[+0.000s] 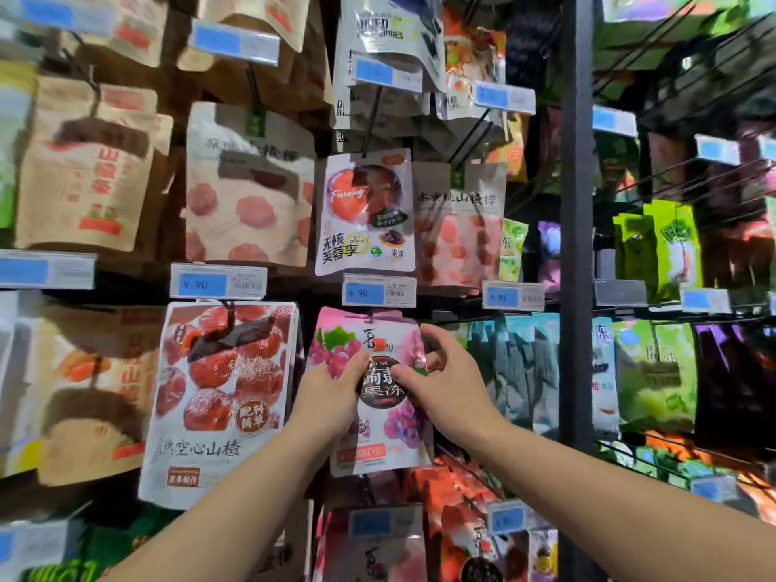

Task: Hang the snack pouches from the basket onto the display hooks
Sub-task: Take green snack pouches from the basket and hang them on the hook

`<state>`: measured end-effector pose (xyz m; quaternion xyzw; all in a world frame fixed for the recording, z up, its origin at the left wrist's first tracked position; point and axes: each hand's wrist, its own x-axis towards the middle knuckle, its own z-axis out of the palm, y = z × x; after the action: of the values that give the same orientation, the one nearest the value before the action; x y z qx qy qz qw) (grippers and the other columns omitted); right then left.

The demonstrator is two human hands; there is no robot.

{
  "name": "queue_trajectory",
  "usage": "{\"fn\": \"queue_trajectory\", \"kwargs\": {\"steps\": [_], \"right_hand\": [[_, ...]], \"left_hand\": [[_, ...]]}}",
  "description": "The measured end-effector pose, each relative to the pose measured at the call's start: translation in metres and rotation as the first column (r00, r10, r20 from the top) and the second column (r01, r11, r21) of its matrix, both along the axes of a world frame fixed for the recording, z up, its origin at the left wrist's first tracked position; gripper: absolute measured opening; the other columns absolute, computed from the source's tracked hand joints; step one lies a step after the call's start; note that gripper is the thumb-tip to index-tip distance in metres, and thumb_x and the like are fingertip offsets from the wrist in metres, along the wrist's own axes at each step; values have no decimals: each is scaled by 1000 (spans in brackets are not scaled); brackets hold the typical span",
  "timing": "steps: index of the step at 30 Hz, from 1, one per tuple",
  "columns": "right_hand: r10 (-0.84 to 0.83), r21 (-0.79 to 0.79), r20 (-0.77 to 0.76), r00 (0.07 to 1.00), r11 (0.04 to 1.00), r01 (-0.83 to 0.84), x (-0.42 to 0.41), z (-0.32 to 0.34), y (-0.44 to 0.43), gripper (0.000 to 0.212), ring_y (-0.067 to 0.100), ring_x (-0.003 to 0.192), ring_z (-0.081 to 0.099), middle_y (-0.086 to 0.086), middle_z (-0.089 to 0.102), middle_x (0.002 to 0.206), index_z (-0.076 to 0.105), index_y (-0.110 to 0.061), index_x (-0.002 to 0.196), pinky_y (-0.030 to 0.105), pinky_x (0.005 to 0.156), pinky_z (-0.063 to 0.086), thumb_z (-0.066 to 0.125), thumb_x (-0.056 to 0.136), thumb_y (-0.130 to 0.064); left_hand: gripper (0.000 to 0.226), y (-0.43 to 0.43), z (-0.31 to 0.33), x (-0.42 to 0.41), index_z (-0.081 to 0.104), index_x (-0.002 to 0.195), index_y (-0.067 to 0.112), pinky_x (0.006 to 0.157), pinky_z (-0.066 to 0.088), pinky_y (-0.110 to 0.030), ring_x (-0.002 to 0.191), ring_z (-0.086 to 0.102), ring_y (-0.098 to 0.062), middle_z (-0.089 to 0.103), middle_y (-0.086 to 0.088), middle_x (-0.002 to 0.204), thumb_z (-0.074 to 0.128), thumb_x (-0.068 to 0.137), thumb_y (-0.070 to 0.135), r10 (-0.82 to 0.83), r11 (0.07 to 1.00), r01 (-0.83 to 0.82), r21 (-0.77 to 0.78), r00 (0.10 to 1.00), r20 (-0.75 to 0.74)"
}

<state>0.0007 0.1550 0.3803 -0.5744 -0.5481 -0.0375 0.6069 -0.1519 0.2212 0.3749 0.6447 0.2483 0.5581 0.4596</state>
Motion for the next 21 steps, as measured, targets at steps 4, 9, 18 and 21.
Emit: {"fn": "queue_trajectory", "kwargs": {"steps": [4, 9, 18, 21], "right_hand": [[28, 37, 23, 999, 999, -29, -12, 2, -1, 69, -10, 112, 57, -18, 61, 131, 51, -29, 147, 10, 97, 47, 82, 85, -25], [44, 14, 45, 998, 999, -45, -15, -3, -6, 69, -9, 123, 55, -16, 60, 139, 53, -24, 148, 14, 107, 44, 82, 86, -22], [-35, 51, 54, 998, 998, 32, -7, 2, 7, 66, -6, 119, 56, -19, 62, 126, 55, -25, 146, 24, 109, 44, 81, 86, -30], [-42, 42, 44, 998, 998, 40, -5, 5, 12, 67, -4, 122, 56, -16, 62, 133, 54, -25, 147, 27, 111, 45, 81, 86, -33]], "left_hand": [[15, 9, 7, 0, 72, 94, 16, 52, 50, -20, 67, 73, -12, 77, -1, 82, 69, 95, 30, 6, 1000, -3, -29, 997, 79], [6, 18, 15, -7, 70, 97, 20, 62, 60, -33, 76, 75, -20, 77, -3, 85, 72, 93, 24, 39, 999, -37, -14, 982, 187], [8, 34, 36, 11, 69, 88, 5, 66, 52, -33, 70, 62, -22, 71, -15, 82, 71, 88, 13, 149, 982, -160, 104, 983, 107], [7, 41, 42, 17, 72, 93, 10, 64, 52, -29, 75, 66, -22, 73, -11, 85, 70, 87, 6, 149, 981, -160, 105, 983, 110]]}}
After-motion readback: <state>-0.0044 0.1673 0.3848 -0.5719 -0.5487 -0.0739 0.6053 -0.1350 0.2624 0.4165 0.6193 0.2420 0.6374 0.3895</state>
